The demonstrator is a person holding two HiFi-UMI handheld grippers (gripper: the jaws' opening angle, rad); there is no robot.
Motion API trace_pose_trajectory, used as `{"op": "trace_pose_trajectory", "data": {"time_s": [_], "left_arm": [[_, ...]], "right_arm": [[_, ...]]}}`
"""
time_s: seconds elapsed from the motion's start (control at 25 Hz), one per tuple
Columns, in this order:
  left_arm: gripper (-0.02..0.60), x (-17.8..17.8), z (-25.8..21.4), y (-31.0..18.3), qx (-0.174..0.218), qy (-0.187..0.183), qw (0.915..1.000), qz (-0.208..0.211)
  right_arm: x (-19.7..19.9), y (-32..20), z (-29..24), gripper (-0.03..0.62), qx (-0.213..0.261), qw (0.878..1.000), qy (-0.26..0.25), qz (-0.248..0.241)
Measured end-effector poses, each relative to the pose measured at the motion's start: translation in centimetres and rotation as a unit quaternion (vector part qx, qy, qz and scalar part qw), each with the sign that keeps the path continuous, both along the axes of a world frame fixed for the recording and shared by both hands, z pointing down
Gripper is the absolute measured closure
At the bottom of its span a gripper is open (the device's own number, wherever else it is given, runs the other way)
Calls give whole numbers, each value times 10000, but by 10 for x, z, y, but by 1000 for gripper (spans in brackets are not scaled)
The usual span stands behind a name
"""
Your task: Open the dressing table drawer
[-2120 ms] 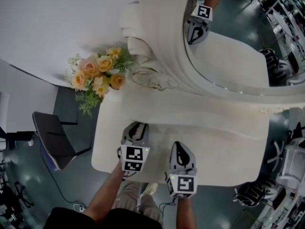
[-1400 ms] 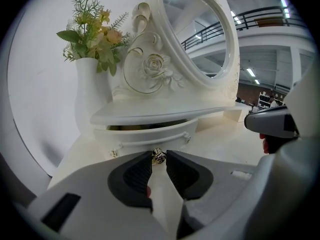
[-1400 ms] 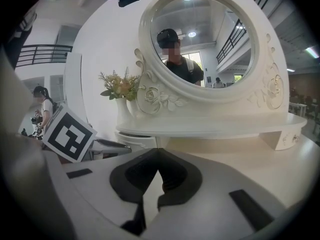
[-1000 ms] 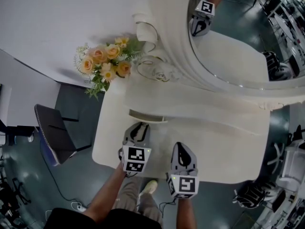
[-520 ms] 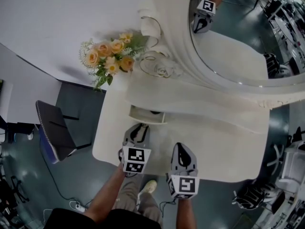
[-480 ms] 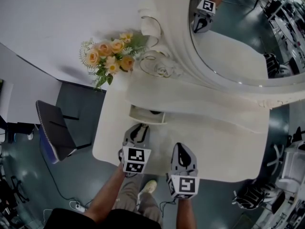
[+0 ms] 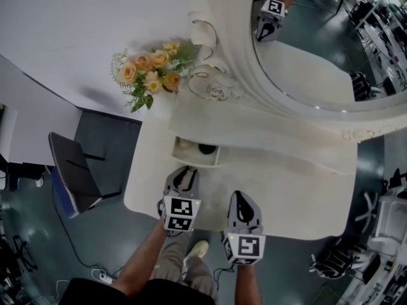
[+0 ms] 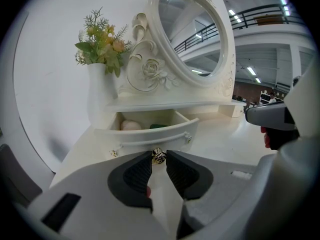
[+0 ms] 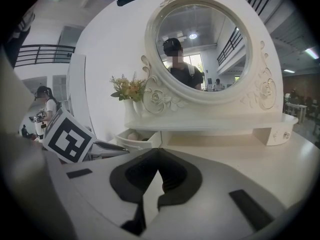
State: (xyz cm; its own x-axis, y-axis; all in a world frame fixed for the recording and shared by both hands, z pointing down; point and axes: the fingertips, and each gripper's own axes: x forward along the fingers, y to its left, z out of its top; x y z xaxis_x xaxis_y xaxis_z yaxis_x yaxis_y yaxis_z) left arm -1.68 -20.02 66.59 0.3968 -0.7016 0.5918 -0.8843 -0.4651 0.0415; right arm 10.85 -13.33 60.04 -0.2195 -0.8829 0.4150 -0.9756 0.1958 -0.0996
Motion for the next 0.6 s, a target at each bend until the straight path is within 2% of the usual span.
{"op": "trace_pose_trajectory", "data": {"time_s": [0.6], "left_arm": [[491,-2,-1,7,88,3,10000,-12]], "right_arm": [[-3,16,-3,595,-19,10000,45,19]]}}
